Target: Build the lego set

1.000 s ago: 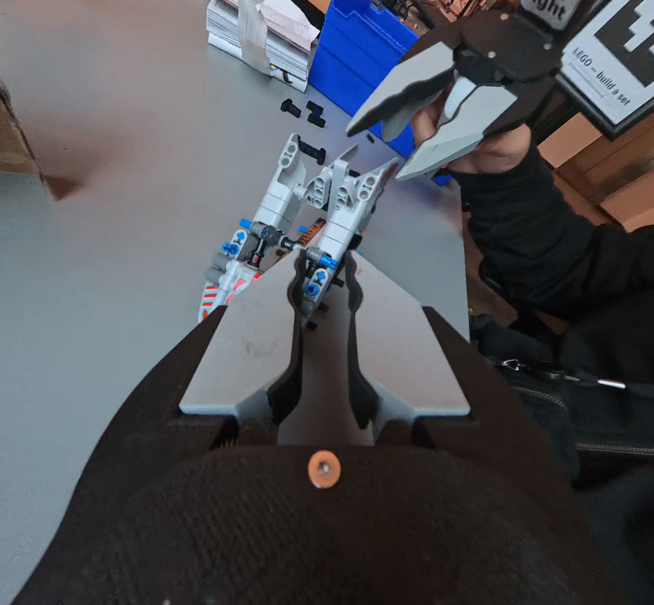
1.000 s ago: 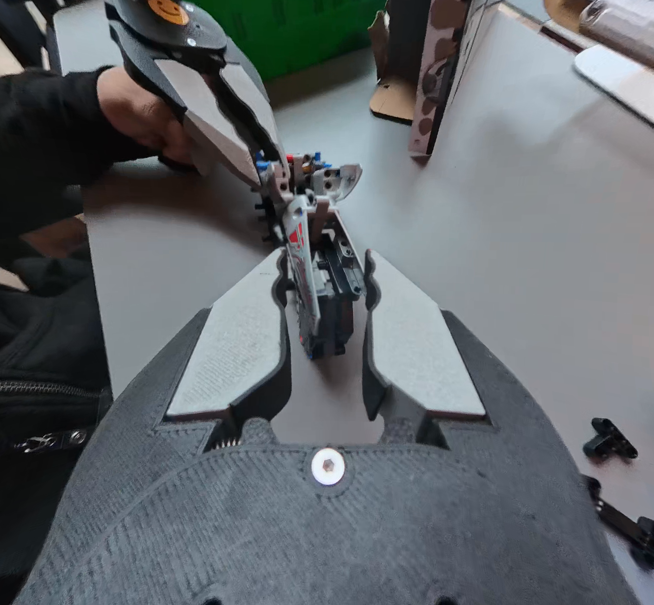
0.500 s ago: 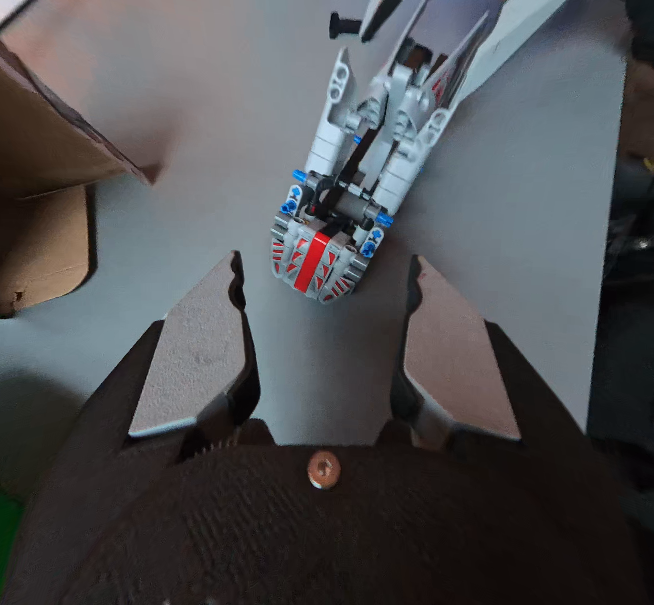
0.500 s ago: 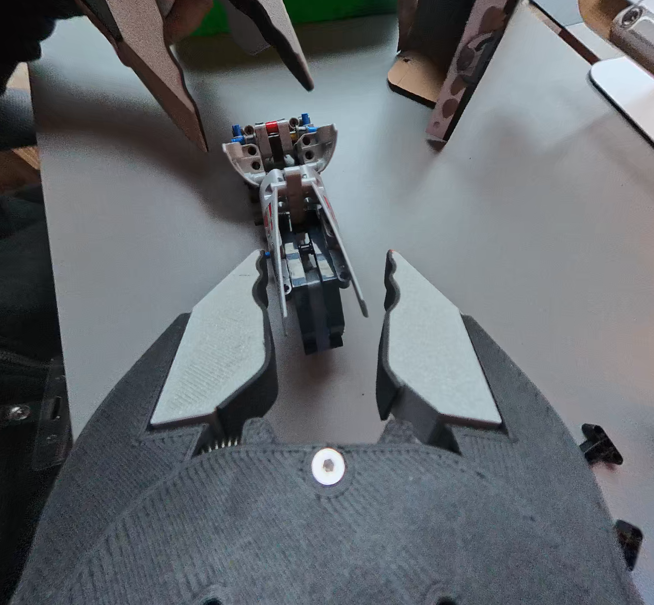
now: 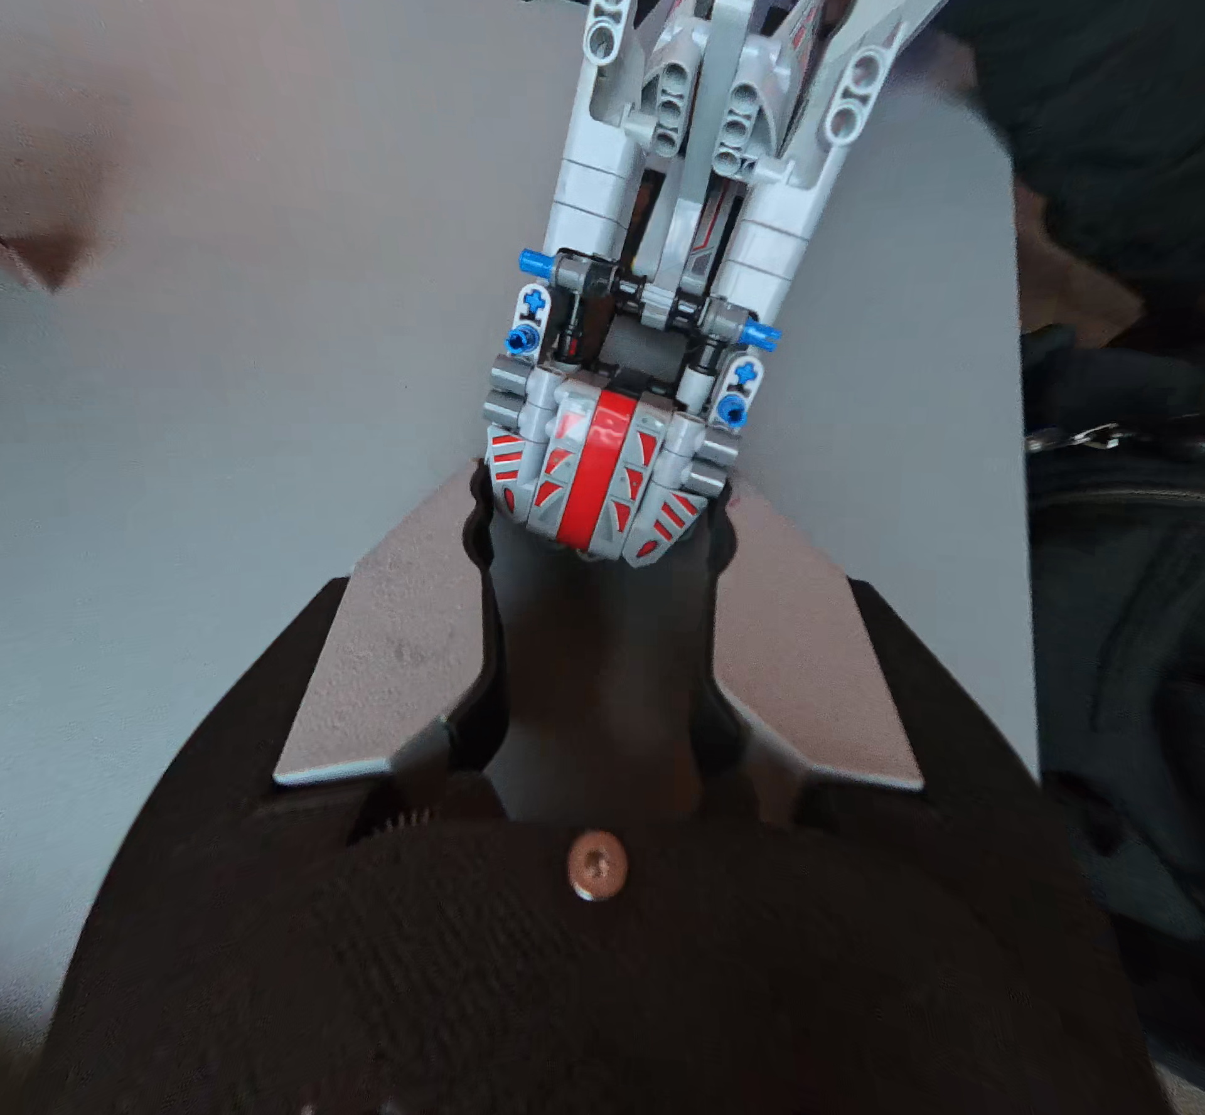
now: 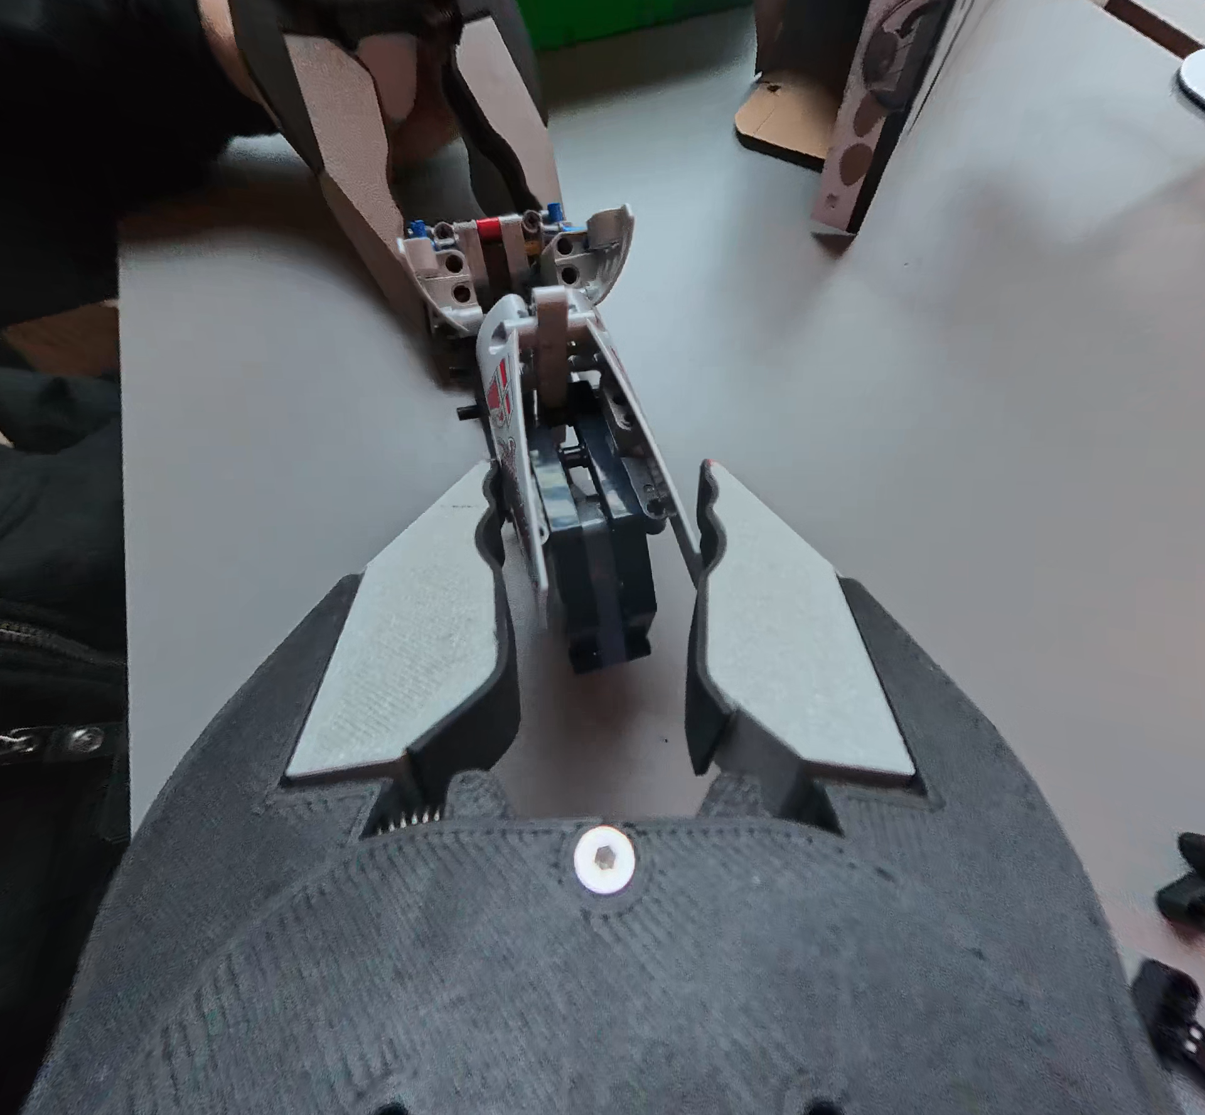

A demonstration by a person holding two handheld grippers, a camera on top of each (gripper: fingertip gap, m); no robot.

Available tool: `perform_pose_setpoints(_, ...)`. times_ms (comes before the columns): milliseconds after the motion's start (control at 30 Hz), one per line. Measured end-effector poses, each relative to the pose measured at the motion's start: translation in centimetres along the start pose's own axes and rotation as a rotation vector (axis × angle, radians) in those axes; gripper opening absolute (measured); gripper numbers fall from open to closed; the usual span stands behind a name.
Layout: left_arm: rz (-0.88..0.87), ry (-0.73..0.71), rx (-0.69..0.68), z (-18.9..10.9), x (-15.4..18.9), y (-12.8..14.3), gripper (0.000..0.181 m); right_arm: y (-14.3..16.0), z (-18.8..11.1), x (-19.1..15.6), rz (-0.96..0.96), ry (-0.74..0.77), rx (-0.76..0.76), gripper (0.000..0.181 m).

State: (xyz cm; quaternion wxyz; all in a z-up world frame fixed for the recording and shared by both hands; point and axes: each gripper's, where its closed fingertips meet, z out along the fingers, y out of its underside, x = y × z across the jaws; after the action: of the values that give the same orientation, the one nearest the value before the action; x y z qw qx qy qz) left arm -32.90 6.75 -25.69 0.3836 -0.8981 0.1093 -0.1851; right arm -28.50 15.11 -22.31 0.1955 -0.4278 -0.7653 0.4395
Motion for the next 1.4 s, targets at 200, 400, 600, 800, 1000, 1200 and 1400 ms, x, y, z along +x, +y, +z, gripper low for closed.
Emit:
perform_pose_setpoints(200, -0.204, 0.137, 0.078, -0.3, 0.3, -1.0, 0.062, -0.5, -0.4, -0.2, 0.127, -0.144, 0.095, 0.046)
perform_pose_setpoints(400, -0.347, 0.222, 0.13, -0.4, 0.3, -1.7, 0.062, -1.5, -0.8, 0.5, 0.32, -0.238, 0.19, 0.044)
perform_pose_setpoints(600, -0.39, 0.215, 0.154, -0.5, 0.0, -1.9, 0.062, -1.1, -0.5, 1.2, 0.331, -0.2, 0.19, 0.05)
perform_pose_setpoints(800, -0.444, 0.216, 0.18, -0.5, -0.3, -2.2, 0.062, -1.3, -1.2, 2.7, 0.237, -0.047, 0.208, 0.055)
perform_pose_setpoints(1000, -0.508, 0.239, 0.176, -0.2, 0.0, -2.3, 0.062, -2.8, -3.2, 0.8, -0.081, 0.146, 0.169, 0.05)
perform_pose_setpoints(1200, -0.65, 0.326, 0.192, 0.0, 0.4, -2.8, 0.062, -1.9, 0.1, -4.8, -0.339, 0.063, -0.063, 0.042)
perform_pose_setpoints(1400, -0.735, 0.327, 0.268, -0.4, 0.0, -3.9, 0.061, -0.2, 3.1, -4.2, -0.507, 0.136, -0.25, 0.025)
